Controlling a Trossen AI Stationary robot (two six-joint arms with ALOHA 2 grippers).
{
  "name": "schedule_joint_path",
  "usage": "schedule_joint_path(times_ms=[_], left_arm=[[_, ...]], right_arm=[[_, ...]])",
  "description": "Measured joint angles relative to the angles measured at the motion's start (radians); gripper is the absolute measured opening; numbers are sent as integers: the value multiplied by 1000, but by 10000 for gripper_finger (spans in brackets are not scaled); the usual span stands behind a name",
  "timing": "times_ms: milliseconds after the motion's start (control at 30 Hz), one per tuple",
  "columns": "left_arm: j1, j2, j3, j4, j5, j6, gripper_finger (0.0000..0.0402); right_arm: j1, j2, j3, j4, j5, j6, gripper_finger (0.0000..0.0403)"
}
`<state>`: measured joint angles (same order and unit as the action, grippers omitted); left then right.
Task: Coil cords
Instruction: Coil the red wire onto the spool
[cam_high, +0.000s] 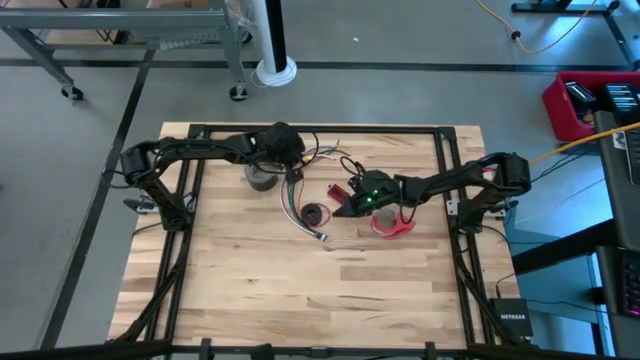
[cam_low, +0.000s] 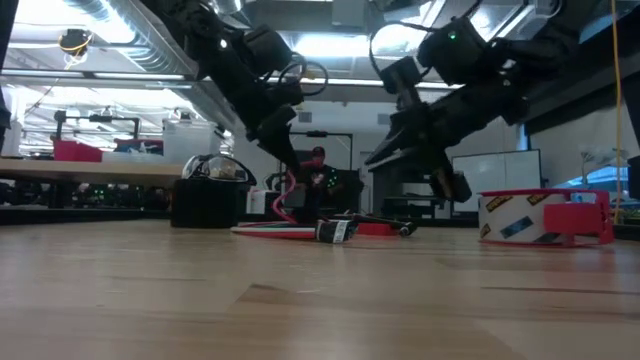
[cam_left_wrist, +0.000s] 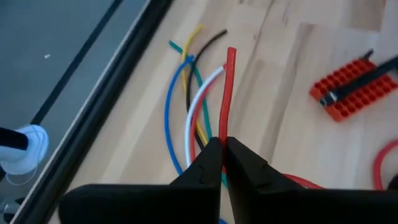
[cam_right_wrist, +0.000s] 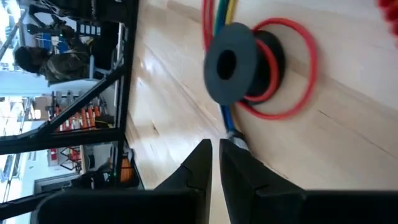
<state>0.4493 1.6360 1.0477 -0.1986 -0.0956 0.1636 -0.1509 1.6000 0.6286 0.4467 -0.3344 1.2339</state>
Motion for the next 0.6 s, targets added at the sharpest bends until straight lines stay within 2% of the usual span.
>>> schedule_joint_path(times_ms=[200, 300, 467, 600], left_arm=[[4, 0, 0, 31, 0, -26, 17], [3, 0, 0, 31, 0, -23, 22], [-10, 0, 0, 32, 0, -25, 22], [-30, 0, 0, 33, 0, 1, 10]], right_arm=[[0, 23, 72, 0, 7, -63, 34], [0, 23, 105, 2, 60, -122, 34], [-12, 22, 156, -50, 208, -167, 34], [-50, 22, 183, -154, 219, -167, 34]])
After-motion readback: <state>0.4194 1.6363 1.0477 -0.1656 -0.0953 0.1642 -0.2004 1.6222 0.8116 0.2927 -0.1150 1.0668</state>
